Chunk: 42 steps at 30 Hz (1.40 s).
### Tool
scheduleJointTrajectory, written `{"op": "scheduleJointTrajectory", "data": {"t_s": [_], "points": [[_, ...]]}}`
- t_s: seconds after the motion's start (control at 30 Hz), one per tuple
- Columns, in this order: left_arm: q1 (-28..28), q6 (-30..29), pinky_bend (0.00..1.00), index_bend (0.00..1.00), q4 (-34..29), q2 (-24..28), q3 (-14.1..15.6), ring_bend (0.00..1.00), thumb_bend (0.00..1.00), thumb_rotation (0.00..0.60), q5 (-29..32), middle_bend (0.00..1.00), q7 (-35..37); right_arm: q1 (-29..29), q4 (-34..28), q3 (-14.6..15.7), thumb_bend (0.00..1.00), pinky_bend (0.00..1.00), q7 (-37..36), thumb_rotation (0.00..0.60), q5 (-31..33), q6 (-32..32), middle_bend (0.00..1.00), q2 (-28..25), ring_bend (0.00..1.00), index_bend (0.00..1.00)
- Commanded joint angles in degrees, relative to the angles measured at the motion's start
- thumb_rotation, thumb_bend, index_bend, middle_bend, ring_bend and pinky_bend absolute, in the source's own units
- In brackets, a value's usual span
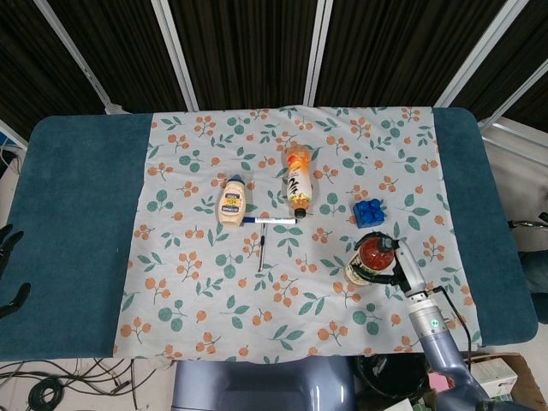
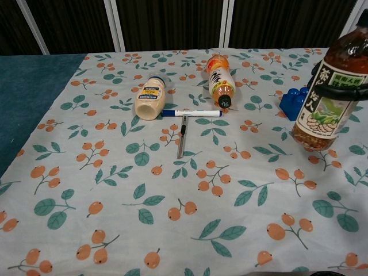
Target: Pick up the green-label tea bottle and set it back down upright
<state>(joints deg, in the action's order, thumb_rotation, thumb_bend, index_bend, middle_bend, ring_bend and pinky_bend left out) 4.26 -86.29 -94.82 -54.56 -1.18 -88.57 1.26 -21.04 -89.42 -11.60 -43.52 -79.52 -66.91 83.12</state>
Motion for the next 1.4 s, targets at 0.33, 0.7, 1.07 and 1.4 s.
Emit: {"op": "scheduleJointTrajectory", "data": {"t_s": [0.33, 0.7, 1.07, 1.4], "points": [[0.1, 0.1, 0.07, 0.07, 0.2, 0.1, 0.0, 0.00, 0.37, 0.600, 0.0, 0.00, 0.2, -2.2, 12.1, -2.0, 0.26, 0.60, 2.2, 0.600, 3.7, 0.0, 0.51, 10.1, 0.58, 0.51], [0.0, -0.2, 0.07, 0.07, 0.4, -0.3, -0.2, 0.00, 0.37, 0.600, 0.0, 0.00, -1.0, -4.4, 18.6, -2.0, 0.26, 0.58, 6.6, 0.600, 4.6, 1.8, 0.48, 15.4, 0.55, 0.51], [0.1, -0.1, 0.07, 0.07, 0.4, -0.2, -0.2, 0.00, 0.37, 0.600, 0.1, 0.00, -1.0, -5.2, 20.9, -1.9, 0.13, 0.24, 5.9, 0.600, 3.9, 2.9, 0.18, 17.2, 0.28, 0.21], [0.1, -0.1, 0.07, 0.07, 0.4, -0.2, -0.2, 0.00, 0.37, 0.600, 0.2, 0.00, -1.1, -3.9, 18.9, -1.0, 0.05, 0.15, 3.1, 0.600, 0.9, -0.2, 0.00, 15.1, 0.10, 0.00]]}}
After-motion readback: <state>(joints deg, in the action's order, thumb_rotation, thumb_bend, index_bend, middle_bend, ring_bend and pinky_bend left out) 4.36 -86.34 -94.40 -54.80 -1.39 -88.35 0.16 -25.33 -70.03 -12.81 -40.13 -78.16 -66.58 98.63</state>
